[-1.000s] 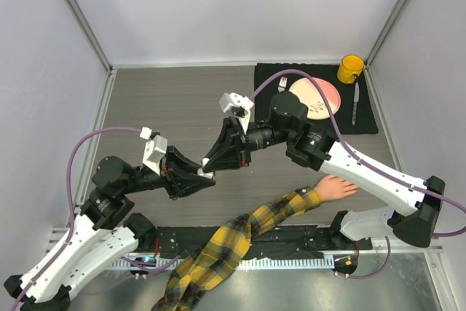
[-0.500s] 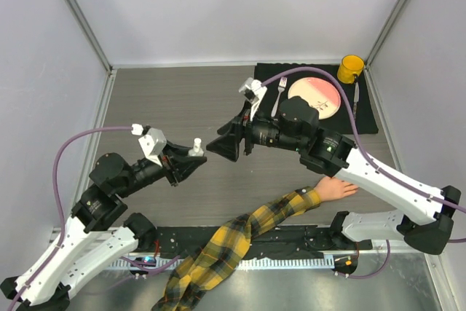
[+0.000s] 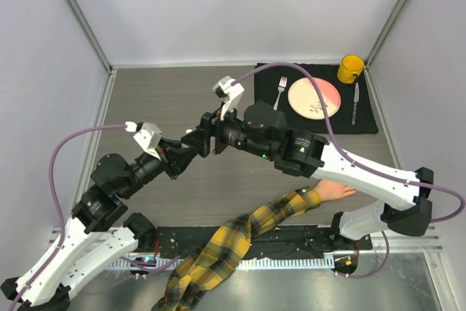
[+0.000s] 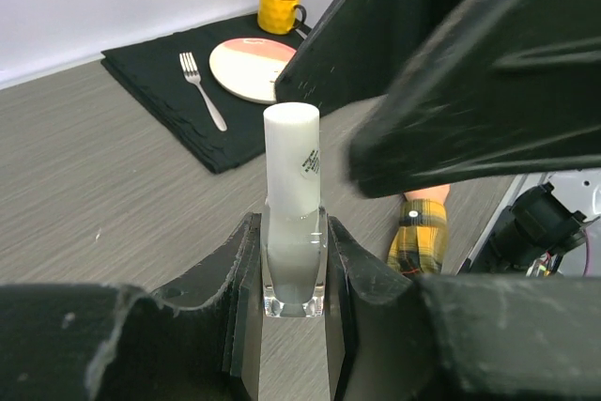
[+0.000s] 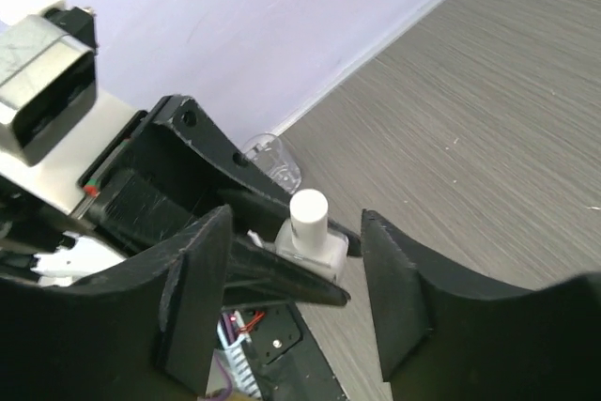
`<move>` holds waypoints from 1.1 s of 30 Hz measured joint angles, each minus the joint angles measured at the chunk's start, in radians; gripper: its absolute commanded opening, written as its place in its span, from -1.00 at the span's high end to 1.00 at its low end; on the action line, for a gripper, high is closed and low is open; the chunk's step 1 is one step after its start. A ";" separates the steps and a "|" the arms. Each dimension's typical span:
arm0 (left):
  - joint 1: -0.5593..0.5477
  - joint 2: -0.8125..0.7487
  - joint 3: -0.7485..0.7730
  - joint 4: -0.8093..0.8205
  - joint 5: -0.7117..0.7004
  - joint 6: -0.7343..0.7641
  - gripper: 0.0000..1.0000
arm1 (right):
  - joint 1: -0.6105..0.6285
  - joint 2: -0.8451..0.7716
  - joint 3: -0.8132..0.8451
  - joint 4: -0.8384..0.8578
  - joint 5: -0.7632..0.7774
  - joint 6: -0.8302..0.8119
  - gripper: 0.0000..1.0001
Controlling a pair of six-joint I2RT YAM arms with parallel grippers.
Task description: Paint the nails
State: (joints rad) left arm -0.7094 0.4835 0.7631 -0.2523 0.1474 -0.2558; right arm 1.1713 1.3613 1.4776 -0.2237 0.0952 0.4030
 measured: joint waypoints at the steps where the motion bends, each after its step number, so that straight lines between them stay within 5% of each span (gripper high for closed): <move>1: 0.000 0.000 -0.001 0.000 -0.002 -0.003 1.00 | 0.006 0.015 0.013 -0.003 0.012 0.000 0.02; 7: 0.000 0.001 -0.001 0.000 -0.006 -0.021 1.00 | 0.023 0.073 0.048 -0.035 0.065 0.004 0.34; 12: 0.000 0.002 -0.001 0.000 -0.002 -0.031 1.00 | 0.024 0.074 0.049 -0.046 0.076 0.008 1.00; 16: 0.004 -0.001 -0.005 0.011 0.033 -0.045 1.00 | 0.016 0.066 0.040 -0.042 0.026 -0.023 1.00; 26: 0.008 -0.017 -0.067 0.334 0.597 -0.272 1.00 | -0.135 -0.061 -0.114 0.213 -0.891 -0.119 1.00; 30: 0.000 -0.018 -0.056 0.322 0.666 -0.259 1.00 | -0.128 -0.061 -0.139 0.280 -0.972 -0.121 0.57; 31: 0.000 -0.018 -0.053 0.310 0.666 -0.252 1.00 | -0.129 -0.061 -0.140 0.280 -0.972 -0.121 0.20; 33: 0.000 -0.018 -0.038 0.273 0.650 -0.219 1.00 | -0.129 -0.063 -0.140 0.272 -0.952 -0.113 -0.11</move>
State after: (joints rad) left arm -0.7090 0.4660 0.7250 0.0204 0.7971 -0.4747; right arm 1.0428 1.2980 1.3373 0.0483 -0.8566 0.2901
